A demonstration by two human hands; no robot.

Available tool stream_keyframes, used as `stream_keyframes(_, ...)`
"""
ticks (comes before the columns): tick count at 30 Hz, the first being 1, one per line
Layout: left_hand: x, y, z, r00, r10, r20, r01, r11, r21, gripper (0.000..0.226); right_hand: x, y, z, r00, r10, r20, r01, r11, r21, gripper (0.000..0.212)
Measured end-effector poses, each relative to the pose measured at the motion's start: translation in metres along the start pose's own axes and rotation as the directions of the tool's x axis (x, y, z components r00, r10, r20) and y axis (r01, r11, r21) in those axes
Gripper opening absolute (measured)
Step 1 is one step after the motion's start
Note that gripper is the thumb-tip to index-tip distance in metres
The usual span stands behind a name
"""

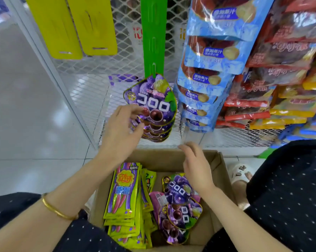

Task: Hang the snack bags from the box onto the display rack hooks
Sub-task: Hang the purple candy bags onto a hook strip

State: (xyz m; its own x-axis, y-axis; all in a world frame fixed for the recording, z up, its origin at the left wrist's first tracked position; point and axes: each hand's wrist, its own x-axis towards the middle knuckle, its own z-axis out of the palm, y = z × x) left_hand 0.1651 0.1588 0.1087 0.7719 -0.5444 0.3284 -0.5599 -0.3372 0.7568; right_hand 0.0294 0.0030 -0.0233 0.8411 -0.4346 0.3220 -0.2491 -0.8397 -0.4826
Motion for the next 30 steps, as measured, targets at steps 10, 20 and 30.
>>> stream_keyframes(10, -0.033, -0.042, 0.050, 0.832, -0.239, 0.501, 0.216, 0.971, 0.104, 0.022, -0.087, 0.093, 0.110, 0.592, 0.553, 0.587, -0.713, 0.698, 0.062, 0.044)
stream_keyframes(20, -0.029, -0.062, 0.054, 0.793, -0.345, 0.503, 0.299, 0.939, 0.172, 0.023, -0.079, 0.092, 0.143, 0.271, 0.722, 0.637, -0.944, 0.070, 0.322, 0.032)
stream_keyframes(30, -0.031, -0.056, 0.056, 0.772, -0.348, 0.533, 0.269, 0.937, 0.222, 0.029, -0.037, 0.051, 0.080, 0.645, 0.632, 0.430, -0.762, 0.489, 0.424, 0.017)
